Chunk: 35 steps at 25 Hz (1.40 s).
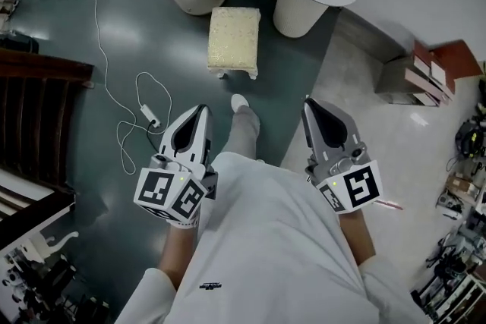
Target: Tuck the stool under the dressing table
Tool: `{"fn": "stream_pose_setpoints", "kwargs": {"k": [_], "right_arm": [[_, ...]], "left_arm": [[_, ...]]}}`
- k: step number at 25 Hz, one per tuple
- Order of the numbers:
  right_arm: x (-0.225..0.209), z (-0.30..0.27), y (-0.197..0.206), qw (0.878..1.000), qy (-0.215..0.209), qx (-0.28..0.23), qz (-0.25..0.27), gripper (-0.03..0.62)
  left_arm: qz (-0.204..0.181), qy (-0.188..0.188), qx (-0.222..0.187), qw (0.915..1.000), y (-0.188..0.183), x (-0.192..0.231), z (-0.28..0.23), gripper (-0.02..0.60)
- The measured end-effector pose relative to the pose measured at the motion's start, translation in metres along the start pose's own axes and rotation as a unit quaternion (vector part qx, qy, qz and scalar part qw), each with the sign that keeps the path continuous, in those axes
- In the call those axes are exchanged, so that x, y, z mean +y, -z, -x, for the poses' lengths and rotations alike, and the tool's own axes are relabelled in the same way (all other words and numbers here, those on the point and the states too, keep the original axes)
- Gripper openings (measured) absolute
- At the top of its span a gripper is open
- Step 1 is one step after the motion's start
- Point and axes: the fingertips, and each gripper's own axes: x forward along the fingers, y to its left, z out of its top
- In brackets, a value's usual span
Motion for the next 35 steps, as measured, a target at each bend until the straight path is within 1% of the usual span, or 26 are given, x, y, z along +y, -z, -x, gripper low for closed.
{"fn": "stream_pose_setpoints", "kwargs": {"k": [4, 8, 13, 19, 26, 31, 35], "right_arm": [[-0.008, -0.069, -0.018, 0.999, -0.031, 0.016, 0.008, 0.006], [-0.015, -0.129, -0.032, 0.998, -0.059, 0.028, 0.023, 0.006], [-0.017, -0.185, -0.04, 0.995, -0.091, 0.038, 0.034, 0.006], [-0.012, -0.232, -0.043, 0.988, -0.138, 0.055, 0.043, 0.006], [-0.027, -0.285, -0.039, 0.975, -0.204, 0.073, 0.046, 0.006], [-0.04, -0.327, -0.033, 0.961, -0.255, 0.09, 0.061, 0.006], [-0.05, -0.351, -0.02, 0.948, -0.293, 0.111, 0.056, 0.006]], "left_arm": [[0.028, -0.025, -0.014, 0.9992, -0.033, 0.045, -0.028, 0.008], [0.042, -0.033, -0.03, 0.9981, -0.067, 0.078, -0.055, 0.008], [0.066, -0.052, -0.056, 0.9949, -0.091, 0.112, -0.071, 0.008], [0.1, -0.083, -0.063, 0.9895, -0.093, 0.138, -0.076, 0.009], [0.123, -0.131, -0.072, 0.9811, -0.098, 0.156, -0.101, 0.009], [0.14, -0.176, -0.063, 0.9722, -0.101, 0.168, -0.125, 0.008], [0.149, -0.203, -0.043, 0.9668, -0.088, 0.173, -0.151, 0.008]]}}
